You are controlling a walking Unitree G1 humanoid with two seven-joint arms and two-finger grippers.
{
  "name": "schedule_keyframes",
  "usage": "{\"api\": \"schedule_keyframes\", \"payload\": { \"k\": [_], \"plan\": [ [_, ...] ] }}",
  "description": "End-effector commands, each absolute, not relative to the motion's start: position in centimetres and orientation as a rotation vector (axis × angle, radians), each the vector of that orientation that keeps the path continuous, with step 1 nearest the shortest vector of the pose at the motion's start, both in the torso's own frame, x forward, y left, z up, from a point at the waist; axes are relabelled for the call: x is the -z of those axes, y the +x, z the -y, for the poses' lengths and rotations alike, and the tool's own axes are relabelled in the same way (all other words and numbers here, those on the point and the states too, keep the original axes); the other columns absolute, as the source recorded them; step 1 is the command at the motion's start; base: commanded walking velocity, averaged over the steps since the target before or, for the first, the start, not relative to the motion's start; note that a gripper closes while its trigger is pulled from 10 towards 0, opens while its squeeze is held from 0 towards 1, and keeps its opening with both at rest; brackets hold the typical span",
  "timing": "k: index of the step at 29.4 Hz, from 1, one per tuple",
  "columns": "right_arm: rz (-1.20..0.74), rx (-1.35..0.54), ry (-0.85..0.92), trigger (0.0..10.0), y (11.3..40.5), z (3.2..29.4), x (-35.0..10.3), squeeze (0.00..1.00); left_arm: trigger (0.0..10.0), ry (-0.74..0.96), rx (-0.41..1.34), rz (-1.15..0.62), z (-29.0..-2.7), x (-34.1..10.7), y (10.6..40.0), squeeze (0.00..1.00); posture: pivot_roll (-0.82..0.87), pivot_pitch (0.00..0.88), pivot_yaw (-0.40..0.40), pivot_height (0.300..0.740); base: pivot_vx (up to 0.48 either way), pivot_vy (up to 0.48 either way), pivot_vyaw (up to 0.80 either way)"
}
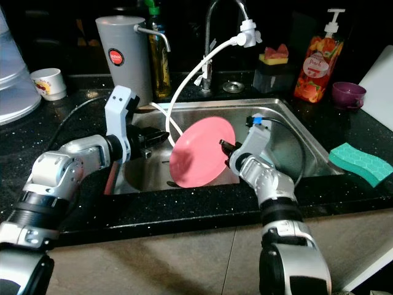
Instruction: Kitchen organization
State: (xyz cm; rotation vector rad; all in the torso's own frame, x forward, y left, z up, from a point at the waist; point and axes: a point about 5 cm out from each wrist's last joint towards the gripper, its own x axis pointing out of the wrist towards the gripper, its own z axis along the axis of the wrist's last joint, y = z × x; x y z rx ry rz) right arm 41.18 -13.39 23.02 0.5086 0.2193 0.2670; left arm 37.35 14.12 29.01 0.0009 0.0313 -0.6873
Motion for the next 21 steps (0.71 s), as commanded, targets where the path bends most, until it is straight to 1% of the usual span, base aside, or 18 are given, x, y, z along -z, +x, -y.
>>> {"api": "schedule_keyframes", "payload": {
  "k": [1, 2, 3, 4, 5, 6, 7, 13, 15, 16, 17, 18, 19, 20, 21],
  "plan": [
    [-0.211, -0.292, 0.463, 10.0, 41.5, 12.7, -23.4, 0.00, 10.0, -0.026, 0.699, -0.066, -14.2, -29.0, 37.6, 0.00, 0.11, 0.193, 0.000, 0.740, 0.000, 0.000, 0.00],
    [-0.211, -0.292, 0.463, 10.0, 41.5, 12.7, -23.4, 0.00, 10.0, -0.026, 0.699, -0.066, -14.2, -29.0, 37.6, 0.00, 0.11, 0.193, 0.000, 0.740, 0.000, 0.000, 0.00],
    [-0.216, -0.296, 0.443, 10.0, 41.5, 12.5, -23.2, 0.04, 10.0, -0.043, 0.714, -0.104, -14.3, -28.6, 37.6, 0.00, 0.11, 0.194, 0.003, 0.740, 0.000, 0.000, 0.00],
    [-0.219, -0.297, 0.437, 10.0, 41.6, 12.5, -23.2, 0.04, 10.0, -0.044, 0.721, -0.117, -14.3, -28.5, 37.6, 0.00, 0.11, 0.194, 0.003, 0.740, 0.000, 0.000, 0.00],
    [-0.227, -0.295, 0.427, 10.0, 41.6, 12.4, -23.0, 0.75, 10.0, -0.048, 0.731, -0.145, -14.3, -28.0, 37.6, 0.00, 0.11, 0.194, 0.003, 0.740, 0.000, 0.000, 0.00],
    [-0.227, -0.295, 0.427, 10.0, 41.6, 12.4, -23.0, 0.75, 10.0, -0.048, 0.731, -0.145, -14.3, -28.0, 37.6, 0.00, 0.11, 0.194, 0.003, 0.740, 0.000, 0.000, 0.00],
    [-0.239, -0.299, 0.414, 10.0, 41.6, 12.1, -22.6, 1.00, 10.0, -0.071, 0.741, -0.194, -14.1, -27.3, 37.5, 0.00, 0.11, 0.197, 0.008, 0.740, 0.000, 0.000, 0.00],
    [-0.203, -0.332, 0.421, 10.0, 41.7, 11.9, -23.4, 1.00, 10.0, -0.081, 0.743, -0.224, -13.8, -26.7, 37.5, 0.00, 0.11, 0.193, 0.007, 0.740, 0.000, 0.000, 0.00],
    [-0.123, -0.366, 0.438, 10.0, 41.8, 11.9, -25.4, 1.00, 10.0, -0.082, 0.746, -0.226, -13.7, -26.6, 37.5, 0.00, 0.11, 0.187, 0.009, 0.740, 0.000, 0.000, 0.00],
    [-0.123, -0.366, 0.438, 10.0, 41.8, 11.9, -25.4, 1.00, 10.0, -0.082, 0.746, -0.226, -13.7, -26.6, 37.5, 0.00, 0.11, 0.187, 0.009, 0.740, 0.000, 0.000, 0.00],
    [-0.052, -0.398, 0.434, 10.0, 41.7, 11.9, -27.0, 1.00, 10.0, -0.084, 0.748, -0.224, -13.7, -26.8, 37.5, 0.00, 0.10, 0.184, 0.009, 0.740, 0.000, 0.000, 0.00],
    [0.048, -0.433, 0.411, 10.0, 41.5, 11.9, -29.3, 0.50, 10.0, -0.088, 0.750, -0.219, -13.9, -27.1, 37.4, 0.00, 0.10, 0.181, 0.009, 0.740, 0.000, 0.000, 0.00],
    [0.048, -0.433, 0.411, 10.0, 41.5, 11.9, -29.3, 0.50, 10.0, -0.088, 0.750, -0.219, -13.9, -27.1, 37.4, 0.00, 0.10, 0.181, 0.009, 0.740, 0.000, 0.000, 0.00],
    [0.125, -0.463, 0.409, 10.0, 41.0, 12.2, -31.2, 0.00, 10.0, -0.092, 0.750, -0.213, -13.9, -27.4, 37.4, 0.00, 0.10, 0.176, 0.010, 0.740, 0.000, 0.000, 0.00],
    [0.125, -0.463, 0.409, 10.0, 41.0, 12.2, -31.2, 0.00, 10.0, -0.092, 0.750, -0.213, -13.9, -27.4, 37.4, 0.00, 0.10, 0.176, 0.010, 0.740, 0.000, 0.000, 0.00]
  ]
}}
